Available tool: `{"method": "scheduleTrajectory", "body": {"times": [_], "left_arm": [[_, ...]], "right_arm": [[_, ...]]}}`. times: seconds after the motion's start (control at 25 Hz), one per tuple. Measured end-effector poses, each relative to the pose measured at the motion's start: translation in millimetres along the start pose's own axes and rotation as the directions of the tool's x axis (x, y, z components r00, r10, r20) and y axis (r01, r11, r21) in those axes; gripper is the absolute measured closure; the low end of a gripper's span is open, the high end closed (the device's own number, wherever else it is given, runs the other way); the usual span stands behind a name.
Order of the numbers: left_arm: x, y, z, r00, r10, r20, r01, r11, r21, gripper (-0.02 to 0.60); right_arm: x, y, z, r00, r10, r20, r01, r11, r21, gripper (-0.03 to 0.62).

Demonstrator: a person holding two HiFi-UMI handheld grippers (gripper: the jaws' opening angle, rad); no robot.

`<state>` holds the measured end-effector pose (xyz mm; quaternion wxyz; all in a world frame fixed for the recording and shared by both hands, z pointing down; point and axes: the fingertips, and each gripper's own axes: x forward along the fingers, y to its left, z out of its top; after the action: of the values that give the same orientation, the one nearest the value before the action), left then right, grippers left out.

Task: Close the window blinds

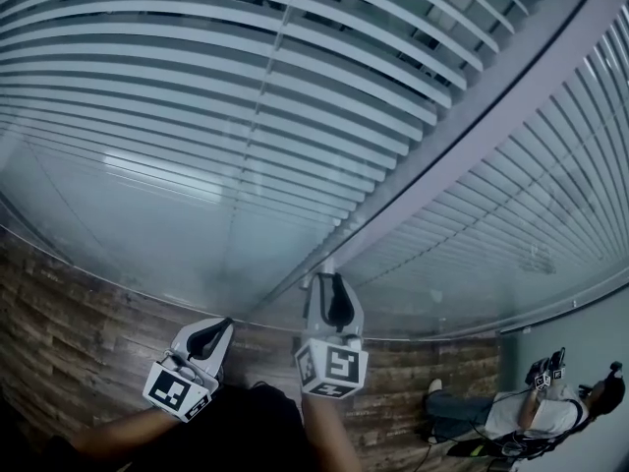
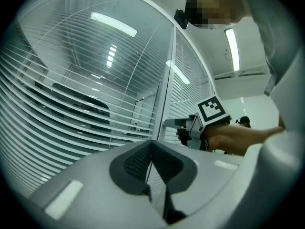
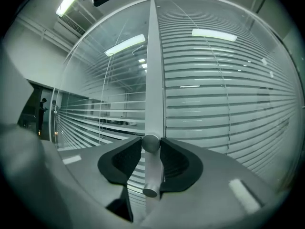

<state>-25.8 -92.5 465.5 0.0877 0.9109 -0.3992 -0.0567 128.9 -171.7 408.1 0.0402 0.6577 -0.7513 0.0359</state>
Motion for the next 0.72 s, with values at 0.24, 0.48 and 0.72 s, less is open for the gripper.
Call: {"method": "scheduleTrajectory", "body": {"times": [0.24,0.48,0.72], "left_arm": [[-0.1,-0.5,-10.7,1.000,-0.020,-0.015,0.020,1.000,-0.004,0.583],[2.7,-9.8,-2.7,0.999,-0.047,-0.026,0.047,0.999,0.001,0.583],[0.3,-10.7,-11.7,0.998,-0.052,-0.034,0.052,0.999,-0.009,0.583]], "right_arm": [[2.8,6.5,-8.0,0.999,0.032,-0.005,-0.033,0.979,-0.203,0.471],[-1.0,4.7,0.5,0.993,0.086,-0.080,-0.113,0.887,-0.447,0.505],[-1.3,4.6,-8.7,0.991,0.068,-0.116,-0.117,0.863,-0.492,0.507]]}}
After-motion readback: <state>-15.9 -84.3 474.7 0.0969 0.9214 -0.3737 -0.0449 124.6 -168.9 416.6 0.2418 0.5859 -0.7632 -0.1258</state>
